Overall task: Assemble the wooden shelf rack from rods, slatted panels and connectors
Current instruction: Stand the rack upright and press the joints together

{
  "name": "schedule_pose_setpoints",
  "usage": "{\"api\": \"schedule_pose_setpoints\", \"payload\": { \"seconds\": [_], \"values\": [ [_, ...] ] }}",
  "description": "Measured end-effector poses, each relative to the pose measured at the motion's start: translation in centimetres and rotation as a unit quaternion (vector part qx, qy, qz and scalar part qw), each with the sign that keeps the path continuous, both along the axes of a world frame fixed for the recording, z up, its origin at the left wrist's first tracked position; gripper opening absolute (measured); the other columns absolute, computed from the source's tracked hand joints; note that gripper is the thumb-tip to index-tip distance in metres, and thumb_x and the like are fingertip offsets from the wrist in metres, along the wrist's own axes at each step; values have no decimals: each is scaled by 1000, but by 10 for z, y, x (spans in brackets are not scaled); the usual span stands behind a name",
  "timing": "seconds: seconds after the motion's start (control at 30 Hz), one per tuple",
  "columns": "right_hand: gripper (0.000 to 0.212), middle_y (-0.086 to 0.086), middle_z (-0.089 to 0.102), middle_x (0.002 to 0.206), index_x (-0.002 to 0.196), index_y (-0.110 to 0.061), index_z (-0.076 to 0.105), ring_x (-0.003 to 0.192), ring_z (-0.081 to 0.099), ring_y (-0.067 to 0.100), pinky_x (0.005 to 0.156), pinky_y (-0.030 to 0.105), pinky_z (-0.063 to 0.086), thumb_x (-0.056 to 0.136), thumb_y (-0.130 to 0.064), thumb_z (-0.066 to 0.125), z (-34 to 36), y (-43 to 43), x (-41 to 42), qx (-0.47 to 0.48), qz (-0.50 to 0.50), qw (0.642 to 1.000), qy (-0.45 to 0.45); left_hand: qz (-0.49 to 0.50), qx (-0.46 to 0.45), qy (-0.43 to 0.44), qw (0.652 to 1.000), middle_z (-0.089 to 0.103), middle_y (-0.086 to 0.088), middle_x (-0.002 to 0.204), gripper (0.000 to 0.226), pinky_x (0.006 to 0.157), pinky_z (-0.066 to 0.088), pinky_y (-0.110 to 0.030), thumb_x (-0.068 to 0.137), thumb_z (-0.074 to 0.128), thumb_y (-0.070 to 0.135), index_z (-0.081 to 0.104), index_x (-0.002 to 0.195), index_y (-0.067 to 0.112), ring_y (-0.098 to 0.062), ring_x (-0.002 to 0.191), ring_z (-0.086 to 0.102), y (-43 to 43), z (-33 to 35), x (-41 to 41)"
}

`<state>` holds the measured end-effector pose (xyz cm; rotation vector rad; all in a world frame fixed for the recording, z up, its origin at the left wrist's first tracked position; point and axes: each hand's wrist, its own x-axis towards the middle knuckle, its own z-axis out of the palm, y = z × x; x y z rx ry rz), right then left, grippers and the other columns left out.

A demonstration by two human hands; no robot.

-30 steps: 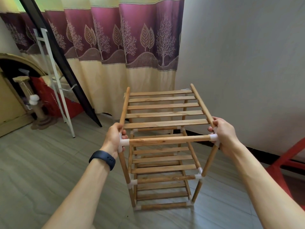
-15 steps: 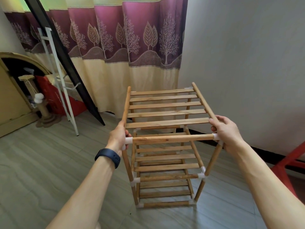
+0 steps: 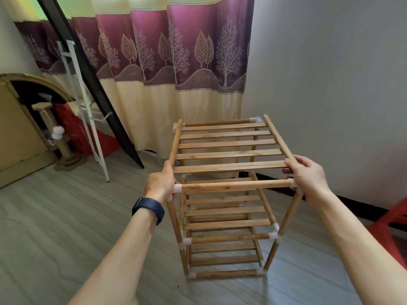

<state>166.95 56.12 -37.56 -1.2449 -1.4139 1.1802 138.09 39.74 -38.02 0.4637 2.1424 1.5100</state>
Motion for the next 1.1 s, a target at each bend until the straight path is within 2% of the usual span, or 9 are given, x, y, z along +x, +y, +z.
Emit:
{"api": "schedule_pose_setpoints", "payload": {
  "seconds": [0.17, 0.23, 0.3, 0.4, 0.47, 0.53, 0.67, 0.9, 1.1],
  "values": [
    [36, 0, 72, 97, 133, -22, 60, 89, 66, 17, 55, 26, 44, 100, -34, 58, 1, -4, 0, 32, 2, 998, -51, -24, -76, 87, 993, 70, -12, 79, 57, 65, 58, -37, 100, 35, 57, 63, 83, 11, -27, 69, 68, -1, 3, 2],
    [37, 1, 72, 98, 135, -20, 60, 87, 66, 14, 56, 26, 45, 100, -32, 58, 2, -4, 0, 32, 8, 998, -52, -25, -107, 145, 983, 69, -11, 90, 51, 75, 57, -41, 100, 35, 56, 60, 99, 11, -29, 80, 67, 1, 3, 0],
    [39, 3, 71, 98, 137, -15, 59, 87, 67, 16, 62, 27, 48, 100, -28, 59, 1, -4, 0, 33, 11, 999, -42, -15, -90, 260, 961, 61, -8, 107, 39, 73, 47, -36, 100, 41, 49, 50, 115, 15, -24, 88, 58, 1, 1, 1],
    [41, 6, 70, 98, 141, -12, 55, 88, 67, 21, 66, 28, 51, 101, -24, 58, 0, -7, 2, 35, 18, 999, -35, -75, 9, 518, 852, 59, -1, 108, 39, 69, 39, -29, 96, 42, 48, 61, 114, 18, -18, 91, 52, -2, -1, 4],
    [42, 7, 70, 100, 143, -12, 52, 88, 67, 22, 65, 27, 51, 102, -23, 56, 2, -9, 3, 36, 25, 998, -34, -160, -16, 619, 769, 65, 4, 108, 47, 76, 43, -30, 96, 36, 54, 68, 110, 23, -17, 96, 59, -3, -1, 0],
    [42, 8, 69, 102, 144, -13, 51, 88, 67, 23, 64, 26, 50, 103, -23, 55, 5, -11, 3, 33, 34, 998, -36, -230, -86, 625, 741, 64, 7, 120, 53, 89, 42, -33, 98, 29, 59, 65, 120, 28, -16, 110, 58, -5, 7, -4],
    [41, 5, 69, 104, 143, -16, 52, 88, 69, 22, 66, 27, 51, 104, -25, 54, 11, -13, 3, 20, 54, 997, -42, -303, -179, 559, 751, 51, 4, 145, 53, 102, 39, -35, 103, 30, 55, 44, 146, 28, -19, 132, 46, -3, 21, -4],
    [36, 2, 70, 104, 141, -26, 53, 75, 57, 15, 51, 25, 44, 105, -31, 49, 15, -11, 6, 33, 71, 991, -111, -271, -192, 567, 754, 62, 4, 124, 78, 88, 46, -38, 84, 8, 67, 55, 131, 28, -20, 114, 55, 2, 18, 4],
    [34, -2, 67, 98, 135, -28, 56, 81, 62, 19, 65, 31, 46, 106, -34, 42, 22, -10, -2, 66, 52, 966, -243, -256, -210, 577, 747, 65, 5, 104, 67, 73, 39, -33, 85, 6, 65, 57, 108, 28, -17, 95, 54, 2, 18, 5]
  ]
}}
